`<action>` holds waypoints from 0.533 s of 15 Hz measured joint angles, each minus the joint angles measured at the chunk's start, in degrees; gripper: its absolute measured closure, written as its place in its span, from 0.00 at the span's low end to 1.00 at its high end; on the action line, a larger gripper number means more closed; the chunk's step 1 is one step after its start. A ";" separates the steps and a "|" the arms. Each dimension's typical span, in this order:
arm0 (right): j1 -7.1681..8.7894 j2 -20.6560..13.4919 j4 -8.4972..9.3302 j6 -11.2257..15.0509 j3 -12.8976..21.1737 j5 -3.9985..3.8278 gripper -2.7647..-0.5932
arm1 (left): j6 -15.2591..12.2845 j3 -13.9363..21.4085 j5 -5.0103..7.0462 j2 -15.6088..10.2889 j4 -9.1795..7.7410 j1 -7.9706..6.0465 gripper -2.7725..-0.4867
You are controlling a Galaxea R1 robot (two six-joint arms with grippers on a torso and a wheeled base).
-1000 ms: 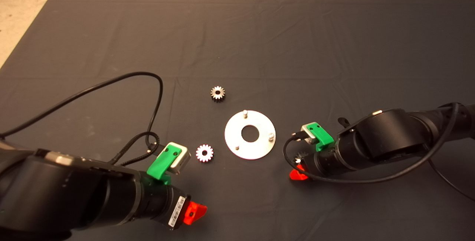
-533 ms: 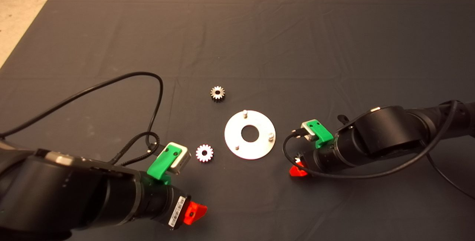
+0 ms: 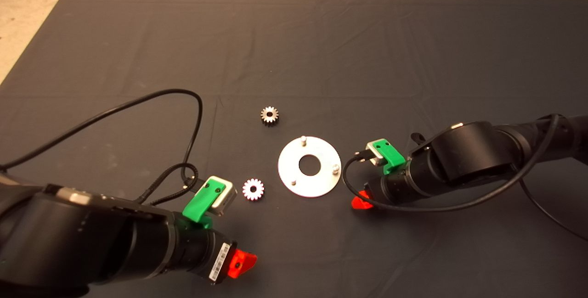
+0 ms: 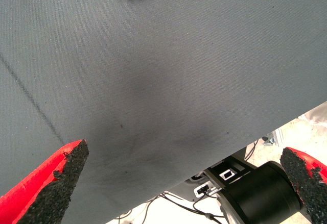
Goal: Install three planetary gears onto the carrier pins
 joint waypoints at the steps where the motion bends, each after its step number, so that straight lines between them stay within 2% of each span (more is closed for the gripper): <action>1: 0.00 0.31 0.01 0.00 -0.09 0.00 0.01 | 0.00 0.00 0.00 0.00 0.00 0.00 0.01; 4: 0.00 0.86 0.01 0.02 -0.09 0.02 0.04 | 0.01 0.00 0.02 -0.05 0.00 0.00 0.01; 8: 0.00 0.91 0.01 0.02 -0.20 0.00 0.04 | 0.01 0.00 0.00 -0.20 0.00 -0.02 0.01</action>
